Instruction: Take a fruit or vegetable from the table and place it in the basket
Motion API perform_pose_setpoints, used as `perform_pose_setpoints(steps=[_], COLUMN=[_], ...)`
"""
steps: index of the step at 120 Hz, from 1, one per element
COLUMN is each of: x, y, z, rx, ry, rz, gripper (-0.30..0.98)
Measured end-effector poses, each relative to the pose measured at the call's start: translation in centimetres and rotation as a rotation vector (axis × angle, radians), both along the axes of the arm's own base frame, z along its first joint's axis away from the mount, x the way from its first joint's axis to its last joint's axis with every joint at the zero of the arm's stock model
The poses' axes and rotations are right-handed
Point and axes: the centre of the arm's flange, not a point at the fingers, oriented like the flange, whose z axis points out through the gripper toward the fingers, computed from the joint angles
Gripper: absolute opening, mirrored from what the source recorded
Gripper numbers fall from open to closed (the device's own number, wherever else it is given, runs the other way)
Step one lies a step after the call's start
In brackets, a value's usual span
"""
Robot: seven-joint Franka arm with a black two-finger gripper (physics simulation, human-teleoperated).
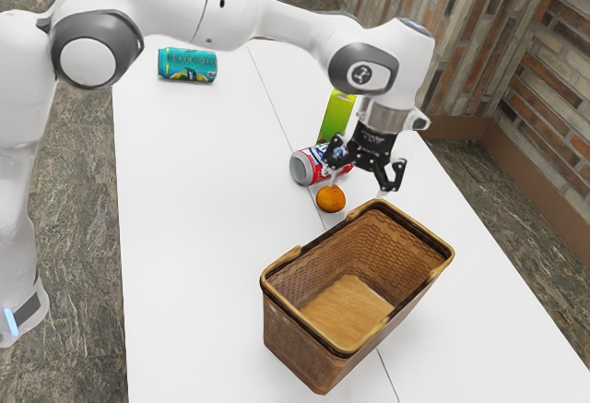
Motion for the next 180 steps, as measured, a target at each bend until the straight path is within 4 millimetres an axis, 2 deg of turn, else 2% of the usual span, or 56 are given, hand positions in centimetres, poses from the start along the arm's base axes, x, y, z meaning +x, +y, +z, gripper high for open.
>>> perform_pose_setpoints(steps=[12,43,77,122,180], x=[-1.2,-1.0,-1.4,-0.9,0.3], y=[-0.9,-3.0,-3.7,-2.3,-2.3], z=[-1.1,-0.8,-1.7,-3.6,-6.1], rx=[-0.001,-0.01,-0.014,-0.013,-0.017], ry=[-0.008,-0.072,-0.087,-0.097,-0.113], rz=[-0.027,-0.085,-0.193,-0.318,-0.417], gripper=[0.69,0.69,0.69,0.69,0.69])
